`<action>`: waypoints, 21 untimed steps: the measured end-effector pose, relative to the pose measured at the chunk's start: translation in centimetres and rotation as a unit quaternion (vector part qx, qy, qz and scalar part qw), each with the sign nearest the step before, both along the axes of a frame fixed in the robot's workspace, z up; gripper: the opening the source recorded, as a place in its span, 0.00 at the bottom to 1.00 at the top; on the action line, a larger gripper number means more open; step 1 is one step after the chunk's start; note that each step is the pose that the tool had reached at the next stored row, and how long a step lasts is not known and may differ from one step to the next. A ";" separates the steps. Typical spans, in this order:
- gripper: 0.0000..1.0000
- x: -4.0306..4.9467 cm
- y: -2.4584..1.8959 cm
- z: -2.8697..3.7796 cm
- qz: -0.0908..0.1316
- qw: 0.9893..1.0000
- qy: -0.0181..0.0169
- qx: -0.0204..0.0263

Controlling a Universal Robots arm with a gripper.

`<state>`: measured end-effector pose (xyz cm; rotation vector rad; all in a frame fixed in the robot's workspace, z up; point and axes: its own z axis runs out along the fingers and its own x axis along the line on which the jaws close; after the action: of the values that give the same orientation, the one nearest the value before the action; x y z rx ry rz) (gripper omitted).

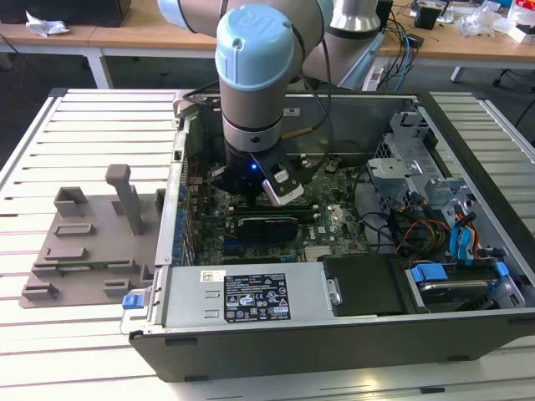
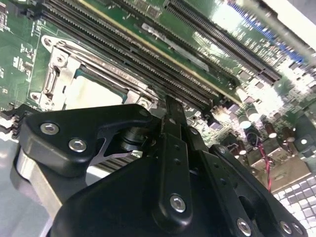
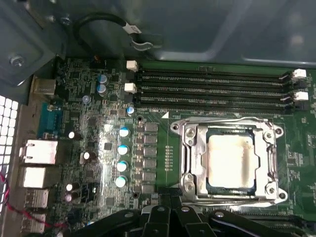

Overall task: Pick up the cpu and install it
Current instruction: 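Install the second cpu locking lever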

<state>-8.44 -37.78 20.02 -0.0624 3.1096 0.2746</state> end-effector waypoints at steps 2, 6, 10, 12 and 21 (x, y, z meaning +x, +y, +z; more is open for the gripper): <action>0.11 0.00 0.13 -0.15 0.000 1.000 0.000 0.000; 0.11 -0.08 0.12 -0.23 0.000 1.000 0.000 0.000; 0.11 -0.08 0.12 0.71 0.000 1.000 -0.002 -0.005; 0.11 0.21 0.26 0.74 0.000 1.000 -0.002 -0.013; 0.11 3.28 1.86 0.93 0.000 0.999 -0.001 -0.052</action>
<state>-5.16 -35.92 20.96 -0.0648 3.1190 0.1130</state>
